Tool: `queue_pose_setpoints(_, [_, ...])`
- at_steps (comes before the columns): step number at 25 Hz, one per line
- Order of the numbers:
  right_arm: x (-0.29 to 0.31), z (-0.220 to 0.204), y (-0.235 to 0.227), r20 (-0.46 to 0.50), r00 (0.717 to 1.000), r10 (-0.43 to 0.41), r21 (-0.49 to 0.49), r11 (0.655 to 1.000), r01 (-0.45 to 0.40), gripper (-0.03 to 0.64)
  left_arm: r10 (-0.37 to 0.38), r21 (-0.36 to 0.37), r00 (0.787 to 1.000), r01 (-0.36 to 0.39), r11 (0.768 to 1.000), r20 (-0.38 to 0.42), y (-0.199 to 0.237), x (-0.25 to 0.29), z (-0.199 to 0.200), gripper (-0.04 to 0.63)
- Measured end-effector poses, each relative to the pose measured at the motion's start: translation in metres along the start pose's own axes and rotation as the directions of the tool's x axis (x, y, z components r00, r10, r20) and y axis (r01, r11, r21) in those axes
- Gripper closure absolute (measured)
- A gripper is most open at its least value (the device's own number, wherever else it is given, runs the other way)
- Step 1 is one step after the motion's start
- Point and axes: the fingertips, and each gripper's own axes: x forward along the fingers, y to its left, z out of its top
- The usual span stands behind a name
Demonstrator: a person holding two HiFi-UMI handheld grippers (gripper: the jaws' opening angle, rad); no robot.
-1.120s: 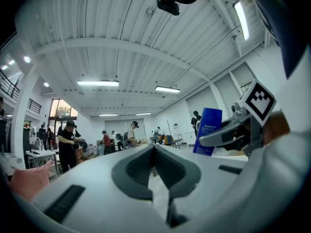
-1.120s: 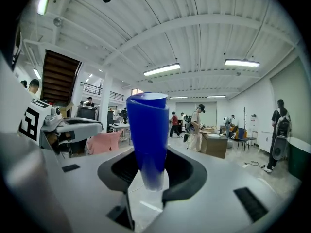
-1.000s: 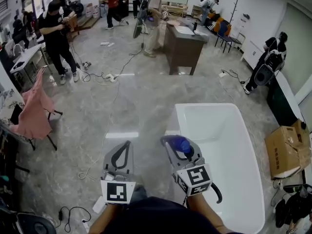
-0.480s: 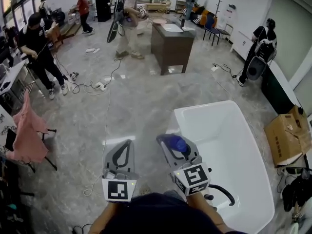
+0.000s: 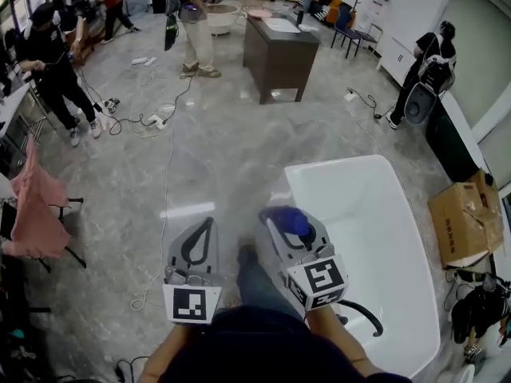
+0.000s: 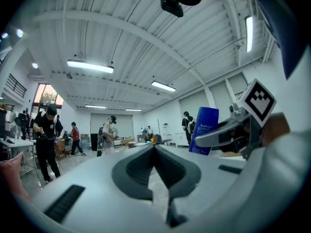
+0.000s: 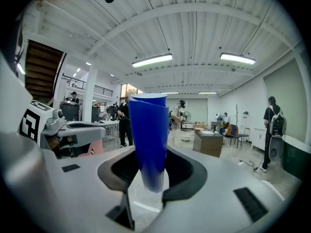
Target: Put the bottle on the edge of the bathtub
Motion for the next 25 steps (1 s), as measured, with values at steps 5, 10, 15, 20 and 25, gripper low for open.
queue_pose_setpoints(5, [0.060, 0.013, -0.007, 0.010, 0.998, 0.054, -0.009, 0.999, -0.054, 0.457, 0.049, -0.001, 0.999, -0.049, 0.999, -0.009, 0.040, 0.032, -0.004, 0.594])
queue_pose_setpoints(10, [0.128, 0.030, -0.031, 0.022, 0.995, 0.095, -0.012, 0.995, -0.095, 0.457, 0.105, 0.003, 0.994, -0.105, 0.995, -0.019, 0.083, 0.083, -0.003, 0.595])
queue_pose_setpoints(15, [0.186, 0.052, -0.073, 0.023, 0.992, 0.122, -0.024, 0.992, -0.121, 0.457, 0.134, 0.012, 0.991, -0.134, 0.991, -0.002, 0.110, 0.147, 0.012, 0.594])
queue_pose_setpoints(20, [0.244, 0.068, -0.114, 0.020, 0.990, 0.138, -0.031, 0.990, -0.137, 0.457, 0.162, -0.002, 0.987, -0.162, 0.987, -0.014, 0.136, 0.210, 0.014, 0.594])
queue_pose_setpoints(25, [0.298, 0.077, -0.151, 0.009, 0.986, 0.165, -0.038, 0.986, -0.165, 0.456, 0.191, -0.003, 0.981, -0.191, 0.982, -0.017, 0.160, 0.269, 0.012, 0.594])
